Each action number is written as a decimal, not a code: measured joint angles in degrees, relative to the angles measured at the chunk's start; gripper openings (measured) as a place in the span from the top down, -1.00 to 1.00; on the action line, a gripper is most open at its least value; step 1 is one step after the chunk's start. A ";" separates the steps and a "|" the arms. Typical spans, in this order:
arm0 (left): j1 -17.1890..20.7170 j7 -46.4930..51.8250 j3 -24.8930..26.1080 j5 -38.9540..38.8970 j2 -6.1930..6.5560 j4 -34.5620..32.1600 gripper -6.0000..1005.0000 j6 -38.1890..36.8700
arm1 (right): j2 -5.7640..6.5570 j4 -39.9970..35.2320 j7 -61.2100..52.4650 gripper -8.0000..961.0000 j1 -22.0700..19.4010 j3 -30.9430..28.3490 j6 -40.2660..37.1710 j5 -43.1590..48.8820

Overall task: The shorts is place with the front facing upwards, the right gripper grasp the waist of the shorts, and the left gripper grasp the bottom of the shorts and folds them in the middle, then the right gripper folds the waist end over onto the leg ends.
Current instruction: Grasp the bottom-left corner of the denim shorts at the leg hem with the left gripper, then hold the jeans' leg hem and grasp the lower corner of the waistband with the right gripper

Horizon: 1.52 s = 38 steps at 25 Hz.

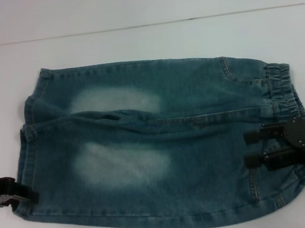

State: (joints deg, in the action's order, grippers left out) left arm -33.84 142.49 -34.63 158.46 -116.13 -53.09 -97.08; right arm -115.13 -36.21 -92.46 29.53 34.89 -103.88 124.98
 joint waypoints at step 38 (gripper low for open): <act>-1.97 -3.65 0.61 -3.17 0.03 -0.03 0.92 3.48 | 6.78 -12.37 -23.14 -0.78 2.44 -5.28 -8.70 0.89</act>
State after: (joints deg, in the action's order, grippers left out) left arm -35.80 138.84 -34.02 155.28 -116.09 -53.11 -93.60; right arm -108.34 -48.58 -115.60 31.97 29.62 -112.58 125.87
